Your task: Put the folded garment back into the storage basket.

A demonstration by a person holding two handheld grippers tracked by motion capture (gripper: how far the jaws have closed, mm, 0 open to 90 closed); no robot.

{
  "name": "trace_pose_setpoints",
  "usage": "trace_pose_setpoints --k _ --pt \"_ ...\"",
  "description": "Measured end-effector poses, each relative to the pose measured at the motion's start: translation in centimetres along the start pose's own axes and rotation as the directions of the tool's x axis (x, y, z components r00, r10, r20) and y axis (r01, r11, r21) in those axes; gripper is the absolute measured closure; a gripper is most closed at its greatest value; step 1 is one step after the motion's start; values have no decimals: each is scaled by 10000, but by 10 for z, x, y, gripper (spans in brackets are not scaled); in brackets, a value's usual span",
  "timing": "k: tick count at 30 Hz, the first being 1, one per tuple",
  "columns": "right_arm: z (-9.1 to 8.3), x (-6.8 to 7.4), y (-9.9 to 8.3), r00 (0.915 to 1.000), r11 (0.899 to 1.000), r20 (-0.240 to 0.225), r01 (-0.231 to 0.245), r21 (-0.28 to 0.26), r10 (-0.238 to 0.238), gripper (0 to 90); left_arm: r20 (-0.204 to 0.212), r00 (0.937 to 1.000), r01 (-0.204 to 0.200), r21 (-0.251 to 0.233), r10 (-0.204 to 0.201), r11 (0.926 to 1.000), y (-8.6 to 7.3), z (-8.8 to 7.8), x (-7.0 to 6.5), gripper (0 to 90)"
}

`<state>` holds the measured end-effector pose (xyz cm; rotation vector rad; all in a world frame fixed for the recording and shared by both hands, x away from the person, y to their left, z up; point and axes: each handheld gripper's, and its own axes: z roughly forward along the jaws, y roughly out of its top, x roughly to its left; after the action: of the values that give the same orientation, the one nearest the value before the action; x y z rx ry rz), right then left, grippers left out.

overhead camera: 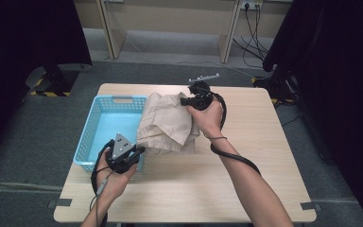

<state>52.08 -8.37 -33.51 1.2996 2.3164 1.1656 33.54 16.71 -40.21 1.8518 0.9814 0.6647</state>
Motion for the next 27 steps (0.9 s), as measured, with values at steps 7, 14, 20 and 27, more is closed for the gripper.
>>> trace_pose_setpoints --k 7,14,20,27 --pt "1 4 2 10000 10000 -27 33 -9 -33 851 -64 10000 27 6 -27 10000 0 -3 3 837" --pt "4 8 5 10000 10000 -25 71 20 -70 851 -133 9999 67 -4 -67 10000 0 -5 7 839" --pt "7 11 8 9999 9999 -49 98 75 -98 851 -213 9997 91 -15 -92 10000 -1 -8 10 840" --pt "9 16 10 9999 9999 -120 123 76 -122 851 -311 9994 148 -17 -148 9999 -2 -11 14 840"
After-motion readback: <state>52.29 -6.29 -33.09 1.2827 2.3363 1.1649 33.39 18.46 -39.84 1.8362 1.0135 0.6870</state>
